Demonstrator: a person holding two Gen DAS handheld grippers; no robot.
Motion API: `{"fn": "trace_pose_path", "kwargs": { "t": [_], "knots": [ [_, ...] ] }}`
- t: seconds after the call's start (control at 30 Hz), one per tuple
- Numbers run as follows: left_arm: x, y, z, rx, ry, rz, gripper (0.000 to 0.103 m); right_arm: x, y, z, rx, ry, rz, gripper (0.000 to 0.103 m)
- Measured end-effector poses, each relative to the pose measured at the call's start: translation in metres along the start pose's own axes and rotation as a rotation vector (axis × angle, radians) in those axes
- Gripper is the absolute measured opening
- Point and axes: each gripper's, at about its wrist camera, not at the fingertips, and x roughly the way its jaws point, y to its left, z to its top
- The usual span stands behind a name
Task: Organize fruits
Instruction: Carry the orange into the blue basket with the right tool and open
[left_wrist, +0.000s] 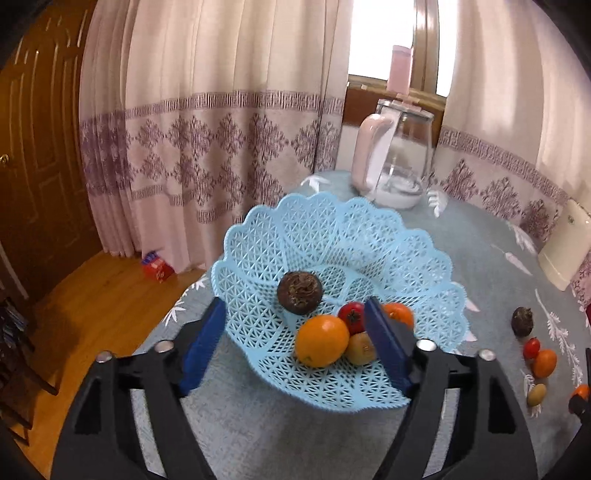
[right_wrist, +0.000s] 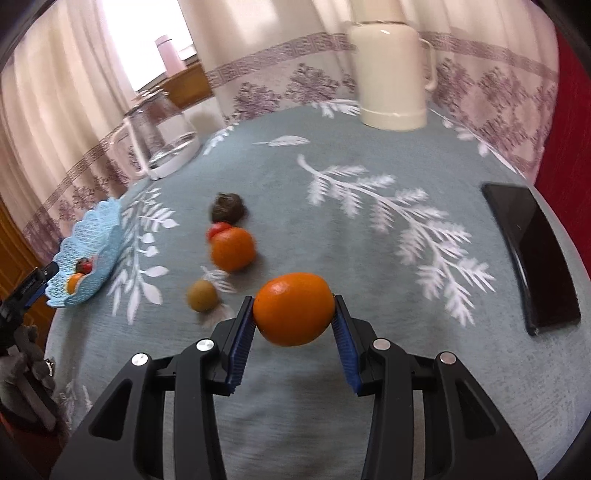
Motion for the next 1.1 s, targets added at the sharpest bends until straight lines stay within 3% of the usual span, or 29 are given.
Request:
{"fn": "trace_pose_path", "kwargs": {
  "t": [0.27, 0.57, 0.7, 0.93, 1.1],
  "knots": [
    [-0.011, -0.008, -0.002, 0.017, -0.073, 0.027, 0.084, 0.001, 0.064, 0.022, -0.112, -0.027, 0.096, 0.042],
    [-0.009, 0.008, 0.004, -0.036, -0.052, 0.05, 0.087, 0.032, 0.171, 0.051, -0.301, -0.017, 0.234, 0.042],
    [-0.011, 0.016, 0.007, -0.055, -0.053, 0.05, 0.087, 0.05, 0.209, 0.061, -0.354, 0.0, 0.258, 0.042],
    [-0.004, 0.031, 0.011, -0.101, -0.023, 0.056, 0.087, 0.09, 0.249, 0.066, -0.407, 0.066, 0.268, 0.042],
    [0.002, 0.039, 0.011, -0.12, -0.007, 0.062, 0.088, 0.107, 0.252, 0.074, -0.378, 0.08, 0.254, 0.043]
  ]
}}
